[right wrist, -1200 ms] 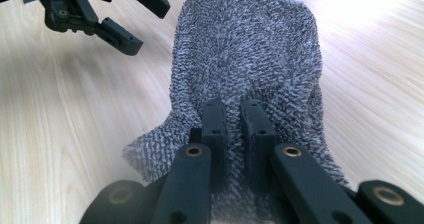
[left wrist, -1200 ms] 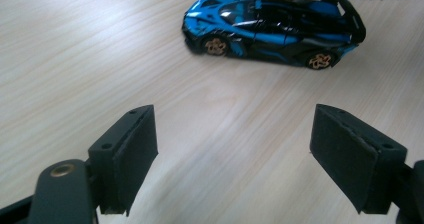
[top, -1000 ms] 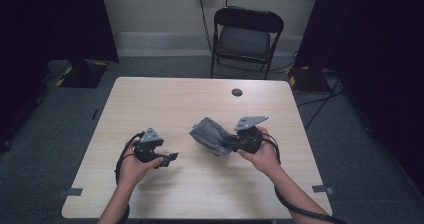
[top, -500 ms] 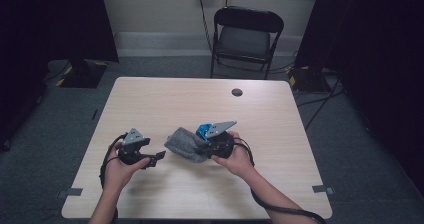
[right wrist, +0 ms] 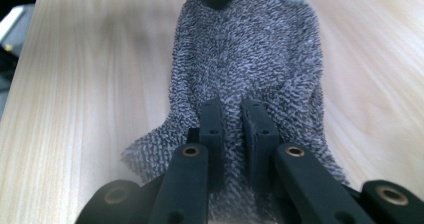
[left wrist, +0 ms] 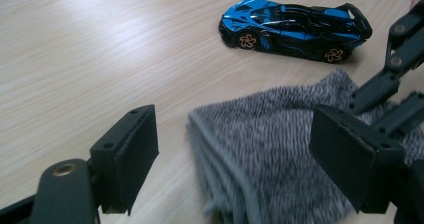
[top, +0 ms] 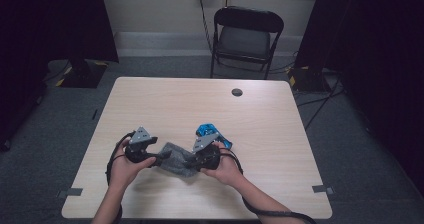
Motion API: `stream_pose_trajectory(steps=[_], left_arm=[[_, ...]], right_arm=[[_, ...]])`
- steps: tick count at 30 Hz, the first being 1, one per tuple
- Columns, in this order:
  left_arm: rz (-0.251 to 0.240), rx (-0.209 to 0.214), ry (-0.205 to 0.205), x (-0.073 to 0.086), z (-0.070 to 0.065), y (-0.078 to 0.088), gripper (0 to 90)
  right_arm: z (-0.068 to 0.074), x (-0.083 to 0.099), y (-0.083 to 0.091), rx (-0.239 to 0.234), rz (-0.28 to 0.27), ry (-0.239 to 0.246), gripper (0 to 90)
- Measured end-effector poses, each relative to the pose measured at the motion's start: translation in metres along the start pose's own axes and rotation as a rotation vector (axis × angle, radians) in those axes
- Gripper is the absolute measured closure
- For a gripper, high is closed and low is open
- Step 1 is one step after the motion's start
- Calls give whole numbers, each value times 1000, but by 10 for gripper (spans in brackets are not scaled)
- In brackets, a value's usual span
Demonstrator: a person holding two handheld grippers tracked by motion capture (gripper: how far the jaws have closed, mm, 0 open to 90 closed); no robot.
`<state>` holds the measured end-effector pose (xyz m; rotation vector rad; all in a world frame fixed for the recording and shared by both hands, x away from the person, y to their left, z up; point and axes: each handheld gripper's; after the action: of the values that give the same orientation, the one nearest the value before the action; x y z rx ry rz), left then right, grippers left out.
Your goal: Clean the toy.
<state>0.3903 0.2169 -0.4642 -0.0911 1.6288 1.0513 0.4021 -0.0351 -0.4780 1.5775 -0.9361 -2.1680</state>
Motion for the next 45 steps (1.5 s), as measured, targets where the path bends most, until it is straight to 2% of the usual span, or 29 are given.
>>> stream_pose_trajectory(steps=[3, 4, 7, 10, 14, 16, 20, 21, 23, 26, 34, 35, 38, 40, 43, 45], left_arm=[[3, 20, 0, 1, -1, -6, 210], [15, 29, -15, 1, -1, -9, 218], [33, 56, -23, 3, -4, -15, 240], [48, 55, -38, 3, -6, -15, 243], [62, 68, -55, 4, -9, -14, 261], [85, 79, -72, 6, -10, -14, 287], [108, 98, -66, 10, -11, -13, 297], [109, 90, -73, 10, -11, -12, 297], [94, 84, -59, 10, -9, -10, 294], [55, 84, -48, 6, -7, -8, 291], [21, 96, -85, -11, -11, -20, 274], [23, 89, -92, -12, -11, -21, 272], [50, 115, -103, -11, -13, -31, 272], [71, 129, -96, -6, -14, -37, 272], [107, 133, -114, -2, -15, -41, 260], [111, 143, -117, 0, -15, -42, 237]], right_arm=[[0, 0, -5, 2, 17, 17, 761], [0, 1, -6, 3, 20, 16, 740], [-3, 0, -7, 21, 16, 7, 631], [-6, -1, -5, 65, 16, 1, 576], [-13, -3, -3, 100, 8, -23, 530], [-16, -5, -3, 115, 8, -26, 515], [-23, -9, -1, 150, -8, -64, 489], [-25, -9, -1, 147, -13, -75, 483], [-26, -10, 0, 139, -18, -69, 483], [-24, -7, 0, 135, -19, -67, 471], [-21, 3, 6, 134, -26, -87, 432], [-20, 4, 8, 139, -23, -86, 427], [-21, 5, 11, 139, -20, -86, 414], [-23, 7, 13, 143, -17, -94, 411], [-24, 9, 14, 144, -24, -106, 400], [-24, 7, 17, 140, -36, -104, 392]])
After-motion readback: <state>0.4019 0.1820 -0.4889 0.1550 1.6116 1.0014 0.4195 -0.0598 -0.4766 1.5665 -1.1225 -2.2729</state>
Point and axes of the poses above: each handheld gripper's, and its own axes: y roughly backward along the jaws, x roughly out of its underside, z roughly to its left, and after that the axes turned 8 degrees about -y, right-handed
